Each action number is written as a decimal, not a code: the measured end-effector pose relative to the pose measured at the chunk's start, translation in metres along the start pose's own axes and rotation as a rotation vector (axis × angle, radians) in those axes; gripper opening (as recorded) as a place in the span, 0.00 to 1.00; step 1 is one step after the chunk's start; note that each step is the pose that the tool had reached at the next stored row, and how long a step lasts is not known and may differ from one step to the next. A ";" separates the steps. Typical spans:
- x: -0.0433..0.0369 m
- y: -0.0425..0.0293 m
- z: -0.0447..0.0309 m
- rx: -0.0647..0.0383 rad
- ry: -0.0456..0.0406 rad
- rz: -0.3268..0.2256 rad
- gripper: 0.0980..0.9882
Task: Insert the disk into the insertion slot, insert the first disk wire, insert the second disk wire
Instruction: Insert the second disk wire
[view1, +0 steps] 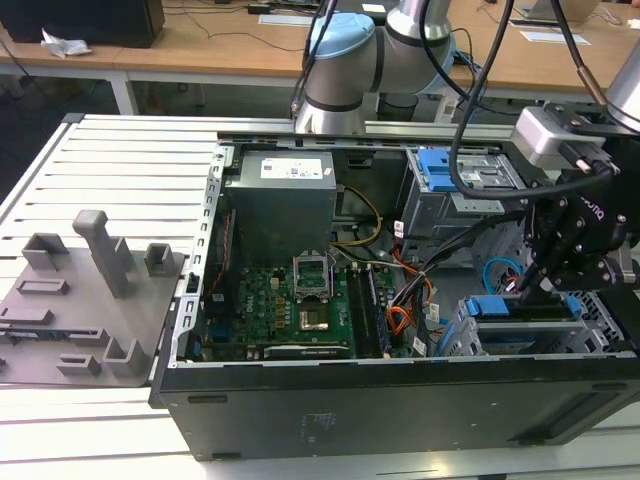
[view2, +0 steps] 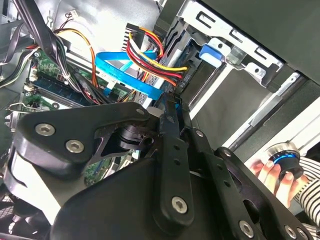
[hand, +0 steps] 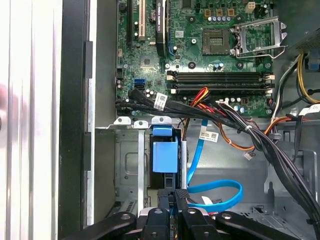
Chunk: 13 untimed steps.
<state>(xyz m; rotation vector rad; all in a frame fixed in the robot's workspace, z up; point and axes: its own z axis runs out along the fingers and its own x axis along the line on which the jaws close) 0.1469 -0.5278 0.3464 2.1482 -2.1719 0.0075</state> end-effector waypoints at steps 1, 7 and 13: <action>0.0000 0.0000 0.0000 0.000 -0.0010 0.000 0.07; -0.0001 -0.0004 0.0060 0.000 -0.0071 0.000 0.07; 0.0015 -0.0005 0.0096 0.000 -0.0069 0.000 0.07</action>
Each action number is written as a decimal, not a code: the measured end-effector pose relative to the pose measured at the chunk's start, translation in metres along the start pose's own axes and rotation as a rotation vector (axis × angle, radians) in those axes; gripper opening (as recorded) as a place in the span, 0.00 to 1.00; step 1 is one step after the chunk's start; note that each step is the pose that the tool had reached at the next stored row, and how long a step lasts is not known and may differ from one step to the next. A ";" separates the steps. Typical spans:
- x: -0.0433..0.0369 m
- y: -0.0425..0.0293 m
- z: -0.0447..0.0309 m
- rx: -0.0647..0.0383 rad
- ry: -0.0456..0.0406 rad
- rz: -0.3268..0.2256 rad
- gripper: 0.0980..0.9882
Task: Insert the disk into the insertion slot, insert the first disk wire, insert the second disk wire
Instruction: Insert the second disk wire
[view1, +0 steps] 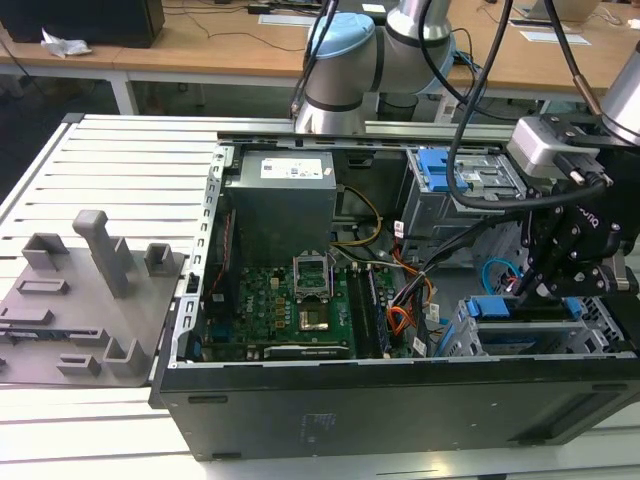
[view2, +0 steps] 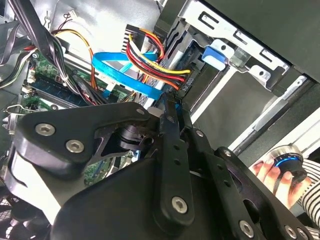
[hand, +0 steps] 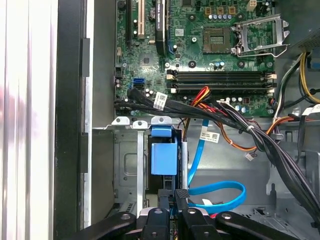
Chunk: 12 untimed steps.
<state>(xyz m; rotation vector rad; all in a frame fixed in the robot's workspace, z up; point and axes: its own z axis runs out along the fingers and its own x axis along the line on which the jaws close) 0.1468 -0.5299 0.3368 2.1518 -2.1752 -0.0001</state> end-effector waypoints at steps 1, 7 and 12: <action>0.0000 0.0000 0.0001 0.000 -0.0001 0.000 0.07; 0.0002 0.0002 -0.0038 0.000 -0.0008 0.000 0.23; 0.0014 0.0017 -0.0298 0.000 0.0005 0.000 0.14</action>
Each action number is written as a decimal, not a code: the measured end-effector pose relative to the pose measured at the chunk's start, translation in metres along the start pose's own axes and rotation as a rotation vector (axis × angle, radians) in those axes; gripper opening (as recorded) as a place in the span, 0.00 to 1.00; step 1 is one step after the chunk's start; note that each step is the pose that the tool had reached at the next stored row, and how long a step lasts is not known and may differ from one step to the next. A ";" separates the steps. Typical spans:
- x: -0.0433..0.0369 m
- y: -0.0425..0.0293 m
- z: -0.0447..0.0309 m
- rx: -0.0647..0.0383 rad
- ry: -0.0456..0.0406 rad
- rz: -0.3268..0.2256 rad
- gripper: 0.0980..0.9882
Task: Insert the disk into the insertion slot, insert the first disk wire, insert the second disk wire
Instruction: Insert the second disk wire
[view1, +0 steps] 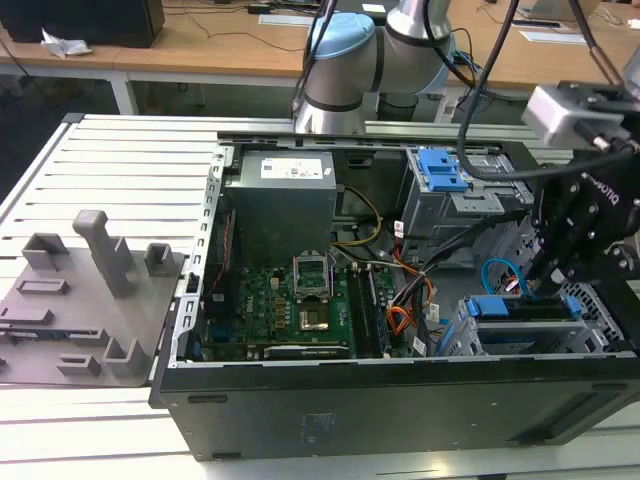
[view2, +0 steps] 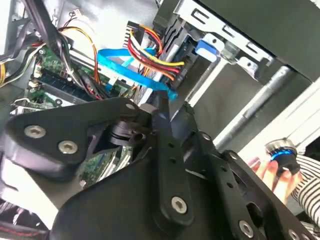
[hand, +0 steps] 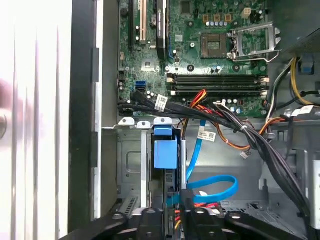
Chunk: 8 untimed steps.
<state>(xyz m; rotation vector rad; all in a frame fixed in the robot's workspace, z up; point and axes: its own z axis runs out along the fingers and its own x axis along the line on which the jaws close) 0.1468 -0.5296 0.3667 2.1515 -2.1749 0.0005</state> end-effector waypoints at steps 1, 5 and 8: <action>0.0004 0.0004 -0.0072 0.000 0.0005 0.000 0.06; 0.0012 0.0034 -0.0212 0.001 0.0008 0.000 0.01; 0.0013 0.0062 -0.0212 0.002 0.0008 0.000 0.01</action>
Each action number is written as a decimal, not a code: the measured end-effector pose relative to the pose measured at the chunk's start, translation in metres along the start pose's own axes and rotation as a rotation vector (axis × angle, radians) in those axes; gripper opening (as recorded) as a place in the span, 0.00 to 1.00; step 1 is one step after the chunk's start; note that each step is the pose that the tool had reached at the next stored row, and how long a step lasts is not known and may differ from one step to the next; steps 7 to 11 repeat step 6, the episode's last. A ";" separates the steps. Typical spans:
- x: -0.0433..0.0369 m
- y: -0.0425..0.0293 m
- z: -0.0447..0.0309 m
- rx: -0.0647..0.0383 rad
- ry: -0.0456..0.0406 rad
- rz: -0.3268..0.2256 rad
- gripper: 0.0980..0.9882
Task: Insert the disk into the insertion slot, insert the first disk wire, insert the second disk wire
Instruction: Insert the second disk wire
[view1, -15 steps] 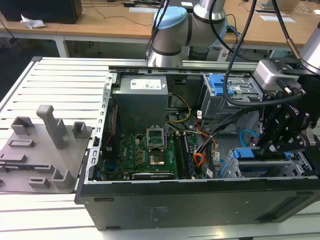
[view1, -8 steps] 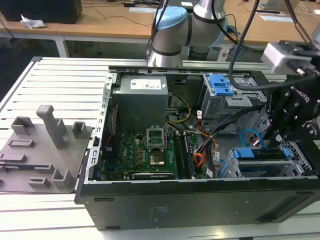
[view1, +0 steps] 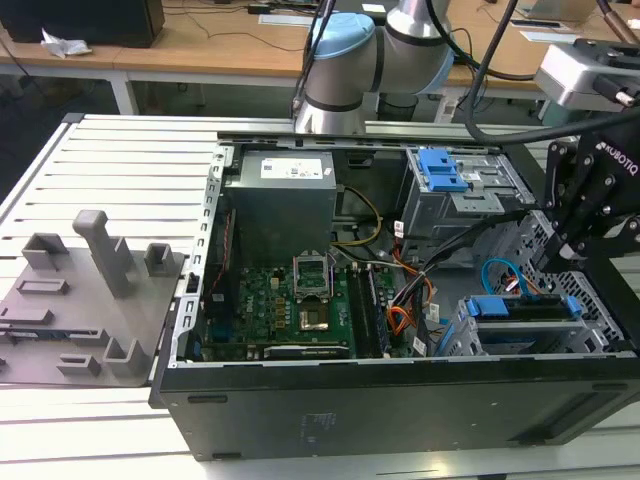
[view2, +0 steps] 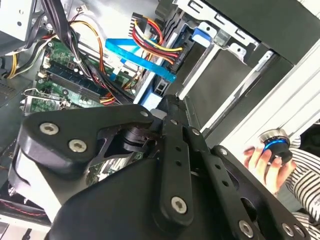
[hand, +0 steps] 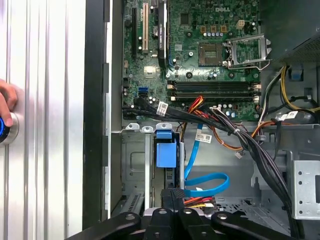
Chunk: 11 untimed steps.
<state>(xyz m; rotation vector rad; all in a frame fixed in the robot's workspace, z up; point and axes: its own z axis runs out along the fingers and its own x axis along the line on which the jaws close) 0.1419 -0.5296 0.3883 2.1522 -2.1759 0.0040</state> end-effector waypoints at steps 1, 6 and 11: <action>-0.0001 0.0000 -0.0001 0.000 0.0001 0.000 0.01; -0.0001 0.0002 0.0000 0.000 0.0000 0.000 0.01; -0.0001 0.0002 0.0000 0.000 0.0000 0.000 0.01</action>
